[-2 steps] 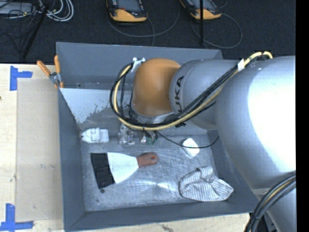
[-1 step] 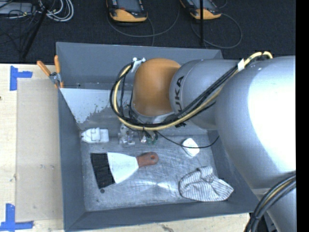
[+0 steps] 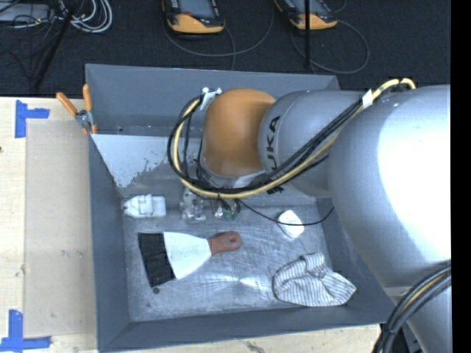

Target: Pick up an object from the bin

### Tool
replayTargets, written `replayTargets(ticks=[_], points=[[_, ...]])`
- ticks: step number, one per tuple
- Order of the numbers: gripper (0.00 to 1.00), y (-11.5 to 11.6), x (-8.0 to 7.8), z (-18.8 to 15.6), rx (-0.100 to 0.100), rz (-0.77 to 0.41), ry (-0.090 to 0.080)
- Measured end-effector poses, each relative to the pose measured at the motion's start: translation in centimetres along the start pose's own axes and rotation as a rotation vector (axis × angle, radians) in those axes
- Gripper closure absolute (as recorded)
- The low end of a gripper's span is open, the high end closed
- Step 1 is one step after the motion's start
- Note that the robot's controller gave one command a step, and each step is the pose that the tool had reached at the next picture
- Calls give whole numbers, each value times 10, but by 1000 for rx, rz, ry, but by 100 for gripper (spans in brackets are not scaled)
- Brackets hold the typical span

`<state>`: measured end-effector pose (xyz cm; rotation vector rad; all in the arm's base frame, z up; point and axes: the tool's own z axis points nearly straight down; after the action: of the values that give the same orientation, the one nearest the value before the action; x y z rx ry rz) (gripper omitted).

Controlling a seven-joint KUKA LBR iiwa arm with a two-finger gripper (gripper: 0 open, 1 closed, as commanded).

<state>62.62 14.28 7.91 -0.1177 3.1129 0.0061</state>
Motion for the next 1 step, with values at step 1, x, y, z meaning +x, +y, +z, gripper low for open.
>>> replayTargets(ticks=[1], points=[[100,-52,70,-48,6,-1,28]])
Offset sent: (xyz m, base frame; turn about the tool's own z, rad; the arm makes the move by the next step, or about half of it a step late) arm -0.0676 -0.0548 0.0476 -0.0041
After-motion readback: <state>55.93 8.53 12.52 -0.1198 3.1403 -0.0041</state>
